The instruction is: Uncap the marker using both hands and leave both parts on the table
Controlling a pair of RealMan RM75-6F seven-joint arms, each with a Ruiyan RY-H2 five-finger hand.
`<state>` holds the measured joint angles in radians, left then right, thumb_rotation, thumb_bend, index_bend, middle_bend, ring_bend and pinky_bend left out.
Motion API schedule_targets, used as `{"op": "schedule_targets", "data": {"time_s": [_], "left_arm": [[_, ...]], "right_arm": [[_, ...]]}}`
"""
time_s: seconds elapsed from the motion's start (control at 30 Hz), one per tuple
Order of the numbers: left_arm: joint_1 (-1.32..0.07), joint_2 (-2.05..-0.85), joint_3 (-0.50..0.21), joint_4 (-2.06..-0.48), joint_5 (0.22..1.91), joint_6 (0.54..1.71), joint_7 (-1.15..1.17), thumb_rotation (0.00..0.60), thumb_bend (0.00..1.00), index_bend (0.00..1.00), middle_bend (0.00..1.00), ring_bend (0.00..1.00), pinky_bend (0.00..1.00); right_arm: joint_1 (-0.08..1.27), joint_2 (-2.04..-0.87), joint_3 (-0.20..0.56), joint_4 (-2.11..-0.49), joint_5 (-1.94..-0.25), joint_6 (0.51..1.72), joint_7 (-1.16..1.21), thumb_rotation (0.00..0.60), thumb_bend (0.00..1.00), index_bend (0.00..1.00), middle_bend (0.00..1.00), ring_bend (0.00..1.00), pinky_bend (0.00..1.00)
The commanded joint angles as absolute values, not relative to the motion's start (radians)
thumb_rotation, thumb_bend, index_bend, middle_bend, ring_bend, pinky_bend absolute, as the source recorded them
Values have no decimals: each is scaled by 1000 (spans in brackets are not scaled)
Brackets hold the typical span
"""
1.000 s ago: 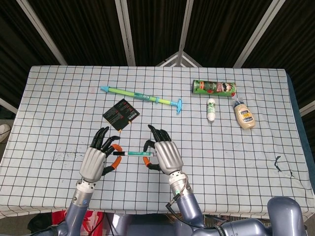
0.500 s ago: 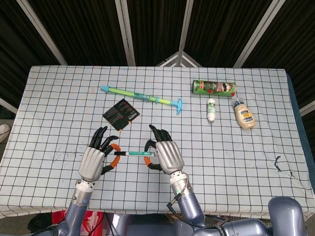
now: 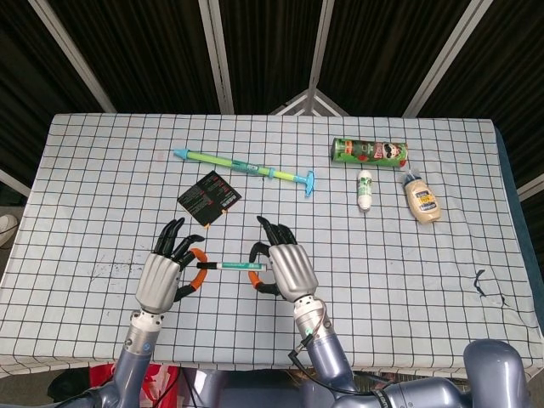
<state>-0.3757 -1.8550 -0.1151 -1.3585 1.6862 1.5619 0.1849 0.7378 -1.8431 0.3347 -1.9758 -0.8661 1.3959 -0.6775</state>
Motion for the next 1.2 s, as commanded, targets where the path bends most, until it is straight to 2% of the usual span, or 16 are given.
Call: {"op": "schedule_targets", "data": {"time_s": [0.03, 0.37, 0.63, 1.03, 1.2], "left_arm": [[-375, -1854, -116, -1357, 1685, 1566, 180, 600, 471, 548, 314, 0, 66], [-372, -1857, -121, -1352, 1679, 1579, 166, 600, 514, 595, 343, 13, 66], [-361, -1849, -122, -1346, 1668, 1594, 146, 600, 515, 597, 342, 13, 66], [-299, -1790, -76, -1284, 1647, 1626, 73, 600, 516, 598, 326, 12, 66], [-272, -1759, -66, -1226, 1606, 1605, 57, 600, 512, 600, 322, 12, 65]], "right_arm": [[737, -1842, 334, -1977, -867, 1396, -675, 600, 414, 621, 42, 104, 79], [734, -1836, 327, -1977, -870, 1394, -664, 600, 414, 621, 43, 104, 80], [722, -1823, 324, -1975, -867, 1394, -645, 600, 414, 621, 43, 104, 79], [682, -1783, 318, -1925, -858, 1376, -567, 600, 415, 621, 42, 105, 80], [658, -1774, 288, -1862, -857, 1334, -499, 600, 416, 623, 43, 106, 79]]}}
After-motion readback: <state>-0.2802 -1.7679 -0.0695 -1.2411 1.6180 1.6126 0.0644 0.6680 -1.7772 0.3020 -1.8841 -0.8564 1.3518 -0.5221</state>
